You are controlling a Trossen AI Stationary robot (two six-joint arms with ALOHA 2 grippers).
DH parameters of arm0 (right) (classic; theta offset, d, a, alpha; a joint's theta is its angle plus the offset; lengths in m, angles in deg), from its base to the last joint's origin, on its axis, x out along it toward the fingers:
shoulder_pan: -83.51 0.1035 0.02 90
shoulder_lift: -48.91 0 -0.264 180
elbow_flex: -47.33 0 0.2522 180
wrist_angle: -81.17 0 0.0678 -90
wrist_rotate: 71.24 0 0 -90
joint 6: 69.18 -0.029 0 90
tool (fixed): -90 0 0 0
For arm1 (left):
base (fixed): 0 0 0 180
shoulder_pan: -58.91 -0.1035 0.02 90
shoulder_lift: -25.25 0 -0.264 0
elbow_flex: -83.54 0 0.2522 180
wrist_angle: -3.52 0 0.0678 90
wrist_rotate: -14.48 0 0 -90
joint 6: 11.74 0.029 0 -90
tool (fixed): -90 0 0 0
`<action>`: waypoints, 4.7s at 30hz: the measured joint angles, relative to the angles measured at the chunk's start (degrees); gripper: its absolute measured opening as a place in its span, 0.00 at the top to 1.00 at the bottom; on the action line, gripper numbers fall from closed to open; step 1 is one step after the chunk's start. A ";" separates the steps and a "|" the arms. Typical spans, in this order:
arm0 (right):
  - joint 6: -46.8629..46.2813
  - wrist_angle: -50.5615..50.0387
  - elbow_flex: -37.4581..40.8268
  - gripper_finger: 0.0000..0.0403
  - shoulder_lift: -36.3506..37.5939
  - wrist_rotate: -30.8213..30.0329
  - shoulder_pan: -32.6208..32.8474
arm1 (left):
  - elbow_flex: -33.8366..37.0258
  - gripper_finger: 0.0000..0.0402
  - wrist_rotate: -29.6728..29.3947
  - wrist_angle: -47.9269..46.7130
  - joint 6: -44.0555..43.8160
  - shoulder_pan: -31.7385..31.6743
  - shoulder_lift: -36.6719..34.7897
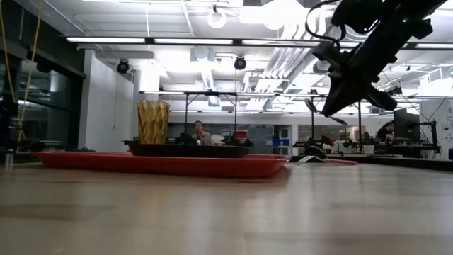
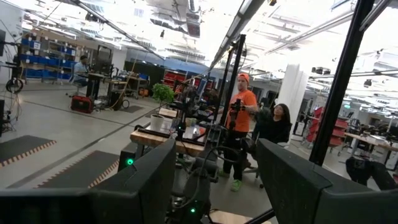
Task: Pick and place plate/cup/fork/spoon on tray
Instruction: Put the black spoon on the red serving tray, then put the pink fork on the red serving tray
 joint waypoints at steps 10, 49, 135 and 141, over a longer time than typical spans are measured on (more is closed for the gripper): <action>-3.92 0.10 -0.02 1.00 0.00 -1.67 1.77 | 0.00 0.47 -0.01 0.13 0.04 0.00 0.00; -8.40 9.62 -0.07 1.00 0.02 -4.26 1.90 | -0.02 0.47 0.37 0.17 0.09 -0.02 -0.37; -7.51 -12.13 -16.46 0.69 -16.94 -7.07 9.21 | -0.02 0.47 0.39 -0.26 0.07 0.00 -0.35; -18.21 -4.53 -3.83 0.69 -8.69 -9.31 12.98 | -0.02 0.47 0.24 -0.26 0.07 0.00 -0.35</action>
